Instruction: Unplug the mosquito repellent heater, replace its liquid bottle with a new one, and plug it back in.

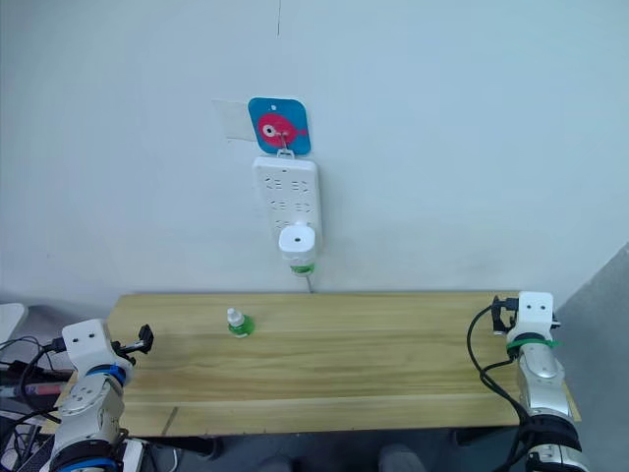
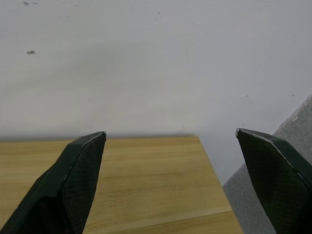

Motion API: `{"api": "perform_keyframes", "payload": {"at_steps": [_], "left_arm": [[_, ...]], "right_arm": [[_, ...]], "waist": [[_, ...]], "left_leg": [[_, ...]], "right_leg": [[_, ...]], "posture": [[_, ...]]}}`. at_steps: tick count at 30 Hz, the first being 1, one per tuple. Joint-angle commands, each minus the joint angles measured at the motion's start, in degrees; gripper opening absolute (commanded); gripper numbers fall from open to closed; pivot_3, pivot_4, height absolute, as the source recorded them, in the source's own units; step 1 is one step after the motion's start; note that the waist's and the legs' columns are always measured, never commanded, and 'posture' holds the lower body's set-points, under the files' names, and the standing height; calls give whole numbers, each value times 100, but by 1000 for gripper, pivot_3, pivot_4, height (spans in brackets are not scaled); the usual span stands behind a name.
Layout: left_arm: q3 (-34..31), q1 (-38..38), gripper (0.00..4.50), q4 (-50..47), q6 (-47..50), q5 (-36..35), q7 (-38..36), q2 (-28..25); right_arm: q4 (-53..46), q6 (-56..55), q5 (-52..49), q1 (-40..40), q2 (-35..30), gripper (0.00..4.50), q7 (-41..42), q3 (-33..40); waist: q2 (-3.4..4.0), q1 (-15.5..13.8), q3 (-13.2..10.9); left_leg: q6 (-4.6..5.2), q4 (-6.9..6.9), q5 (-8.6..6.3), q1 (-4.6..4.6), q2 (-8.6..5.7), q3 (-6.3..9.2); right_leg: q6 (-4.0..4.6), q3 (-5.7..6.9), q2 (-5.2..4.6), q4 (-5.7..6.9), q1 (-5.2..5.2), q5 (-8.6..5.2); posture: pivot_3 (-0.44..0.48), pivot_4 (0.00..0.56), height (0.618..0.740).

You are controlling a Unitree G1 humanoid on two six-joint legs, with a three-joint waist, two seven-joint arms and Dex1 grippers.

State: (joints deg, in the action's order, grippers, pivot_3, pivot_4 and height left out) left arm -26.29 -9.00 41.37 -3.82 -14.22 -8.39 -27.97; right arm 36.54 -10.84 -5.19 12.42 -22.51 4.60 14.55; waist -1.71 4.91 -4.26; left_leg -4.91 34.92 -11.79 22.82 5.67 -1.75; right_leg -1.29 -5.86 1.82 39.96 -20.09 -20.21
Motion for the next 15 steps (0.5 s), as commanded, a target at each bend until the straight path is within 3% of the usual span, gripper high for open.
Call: {"api": "perform_keyframes", "payload": {"at_steps": [1,15], "left_arm": [[-20,-92,4500,-145,-18,1,-120,-190],[-108,-91,4500,-404,8,-205,-509,-195]], "right_arm": [[-178,-74,-8,27,-2,4475,-59,74],[-642,32,-19,-213,178,4475,-17,29]], "waist": [[0,0,1],[12,19,30]], "left_leg": [[0,0,0,0,0,0],[0,0,0,0,1,0]], "right_leg": [[0,0,0,0,0,0],[0,0,1,1,0,0]], "posture": [[-71,44,740],[-69,53,740]]}}
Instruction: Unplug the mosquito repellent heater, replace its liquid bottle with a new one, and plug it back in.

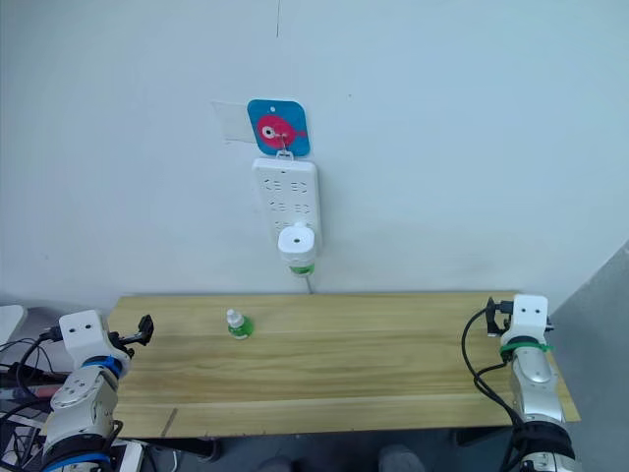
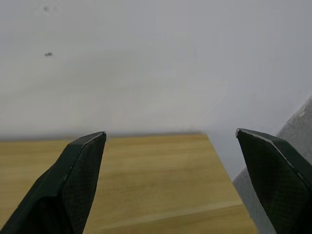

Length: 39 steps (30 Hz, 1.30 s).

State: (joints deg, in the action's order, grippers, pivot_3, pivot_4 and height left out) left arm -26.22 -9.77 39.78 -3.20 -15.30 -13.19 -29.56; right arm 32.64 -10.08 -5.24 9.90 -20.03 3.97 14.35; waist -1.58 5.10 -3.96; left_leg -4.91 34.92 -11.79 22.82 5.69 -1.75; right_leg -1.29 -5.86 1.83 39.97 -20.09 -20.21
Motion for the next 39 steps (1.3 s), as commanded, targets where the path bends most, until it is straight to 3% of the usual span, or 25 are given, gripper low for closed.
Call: {"api": "perform_keyframes", "payload": {"at_steps": [1,6,11,15,20,21,28,33,39], "left_arm": [[-119,-8,4500,-238,-47,-112,-33,-30],[-71,357,4500,-1054,323,-390,-600,-165],[-34,818,4500,-2985,1509,-1170,-1978,-883],[-26,602,4500,-3719,2297,-1761,-2705,-1467],[534,-319,2960,-4144,3031,-2103,-3411,-1873],[696,-571,2674,-4121,3092,-2068,-3498,-1888],[2097,-2653,2674,-2727,2583,-1211,-4474,-1556],[2468,-3722,2674,-1256,1772,-594,-4755,-1094],[2596,-4195,2674,-414,1280,-249,-5209,-871]], "right_arm": [[-233,-54,-18,43,-79,4475,57,58],[-1018,276,-176,-181,-78,4475,446,-41],[-3403,1362,-1082,-926,-250,4475,1673,-397],[-5105,2365,-1903,-1231,-530,4475,2273,-674],[-6189,3372,-2662,-881,-720,4500,2512,-949],[-6292,3529,-2736,-770,-733,4500,2515,-1015],[-6946,4387,-3254,-150,-696,4500,2497,-1515],[-7022,4451,-3140,-65,-656,4500,2372,-1590],[-7170,4524,-3163,-156,-670,4500,2227,-1480]], "waist": [[0,0,0],[1,-2,0],[6,1,-5],[29,-18,-18],[28,-14,-26],[23,-18,-29],[13,8,-51],[-1,145,-107],[-14,222,-130]], "left_leg": [[0,0,0,-1,0,0],[0,0,0,0,0,0],[-2,-2,-1,6,8,5],[-2,-1,-1,-5,6,8],[-1,0,-2,-7,2,14],[-1,1,-2,-5,2,14],[5,3,-5,11,-6,22],[13,8,-9,20,-6,22],[12,14,-9,23,-5,30]], "right_leg": [[0,0,0,1,0,0],[0,-1,0,1,1,0],[8,5,3,2,-4,-5],[6,11,2,3,9,-10],[-10,18,3,3,12,-19],[-10,17,4,3,9,-19],[11,12,10,-7,-1,-13],[12,10,11,-6,-9,-14],[10,20,10,-4,-5,-15]], "posture": [[-69,53,740],[-74,59,740],[-72,74,740],[-82,81,740],[-93,86,740],[-97,88,740],[-151,98,740],[-193,101,740],[-226,105,740]]}}
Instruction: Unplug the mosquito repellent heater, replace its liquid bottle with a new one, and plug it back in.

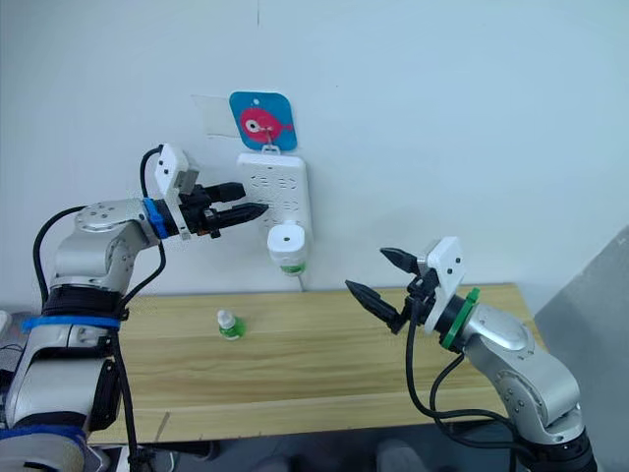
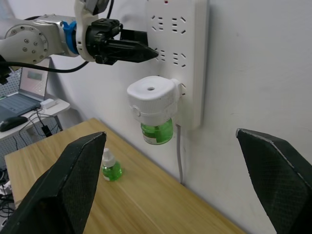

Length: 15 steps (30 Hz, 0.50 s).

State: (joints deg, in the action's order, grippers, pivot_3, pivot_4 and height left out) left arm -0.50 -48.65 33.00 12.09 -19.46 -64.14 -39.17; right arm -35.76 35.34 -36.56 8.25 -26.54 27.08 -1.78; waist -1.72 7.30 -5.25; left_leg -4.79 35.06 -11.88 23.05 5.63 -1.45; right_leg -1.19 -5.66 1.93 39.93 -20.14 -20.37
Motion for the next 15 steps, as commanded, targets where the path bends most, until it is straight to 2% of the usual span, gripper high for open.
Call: {"api": "perform_keyframes", "payload": {"at_steps": [1,7,14,15], "left_arm": [[56,-392,2674,407,-328,240,-158,139],[113,-713,2674,846,-391,370,-729,370],[71,-781,2674,741,-14,301,-1221,451],[33,-788,2498,734,39,280,-1212,458]], "right_arm": [[-369,11,-42,3,-8,4500,-122,132],[-479,139,-104,2,45,4500,-249,82],[-379,249,76,-50,67,4500,-273,-227],[-363,263,163,-46,73,4500,-303,-316]], "waist": [[0,3,-1],[-5,11,-8],[5,219,-49],[8,223,-60]], "left_leg": [[0,3,0,0,1,2],[0,14,0,-1,-6,14],[2,13,-1,41,-5,23],[2,13,-1,46,-5,31]], "right_leg": [[-2,3,0,1,4,-1],[-24,11,-3,3,19,-13],[-7,9,3,-3,-13,-5],[-7,9,3,-6,-14,-5]], "posture": [[-226,105,740],[-236,109,740],[-230,125,740],[-229,126,740]]}}
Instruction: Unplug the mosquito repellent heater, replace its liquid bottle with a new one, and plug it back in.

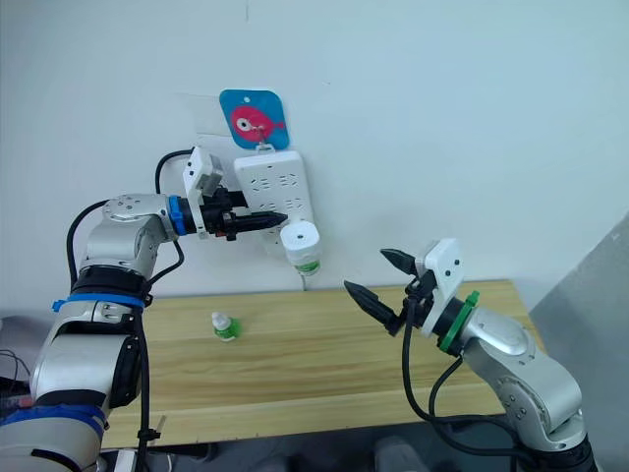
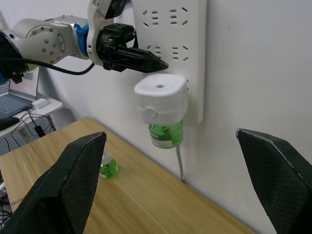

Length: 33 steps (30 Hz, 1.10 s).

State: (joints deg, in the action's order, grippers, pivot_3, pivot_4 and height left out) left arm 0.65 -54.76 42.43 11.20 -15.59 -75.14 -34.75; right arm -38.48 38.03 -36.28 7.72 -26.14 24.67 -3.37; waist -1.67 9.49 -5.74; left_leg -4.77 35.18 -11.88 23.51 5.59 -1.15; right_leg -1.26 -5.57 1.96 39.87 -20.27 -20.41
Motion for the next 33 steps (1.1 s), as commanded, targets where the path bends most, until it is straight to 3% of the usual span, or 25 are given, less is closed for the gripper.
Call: {"api": "perform_keyframes", "payload": {"at_steps": [1,5,18,25,33], "left_arm": [[-108,-176,2312,-218,159,-118,-109,17],[-206,-122,1325,-311,419,-178,-133,-16],[-328,4,1348,-462,684,-183,105,113],[-363,82,1348,-561,654,-159,215,164],[-403,130,1348,-647,644,-161,298,147]], "right_arm": [[-82,1,212,16,47,4500,-94,-228],[-69,231,375,179,359,4500,-479,-520],[727,1068,1231,1449,1703,4500,-1732,-1211],[1667,649,1911,2195,2434,4500,-1948,-1536],[2327,102,2487,2556,2789,4500,-2007,-1548]], "waist": [[7,5,-24],[14,11,-87],[57,-5,-309],[66,-14,-335],[66,-16,-336]], "left_leg": [[0,1,0,3,0,4],[0,17,0,7,-4,22],[1,67,-1,34,-7,62],[1,70,-1,38,-8,72],[1,71,-1,41,-8,79]], "right_leg": [[0,0,0,0,0,0],[-2,3,0,7,3,-1],[-16,30,2,24,5,-8],[-1,40,1,25,4,0],[0,46,1,25,4,0]], "posture": [[-229,128,740],[-230,144,740],[-235,196,740],[-225,190,740],[-207,180,740]]}}
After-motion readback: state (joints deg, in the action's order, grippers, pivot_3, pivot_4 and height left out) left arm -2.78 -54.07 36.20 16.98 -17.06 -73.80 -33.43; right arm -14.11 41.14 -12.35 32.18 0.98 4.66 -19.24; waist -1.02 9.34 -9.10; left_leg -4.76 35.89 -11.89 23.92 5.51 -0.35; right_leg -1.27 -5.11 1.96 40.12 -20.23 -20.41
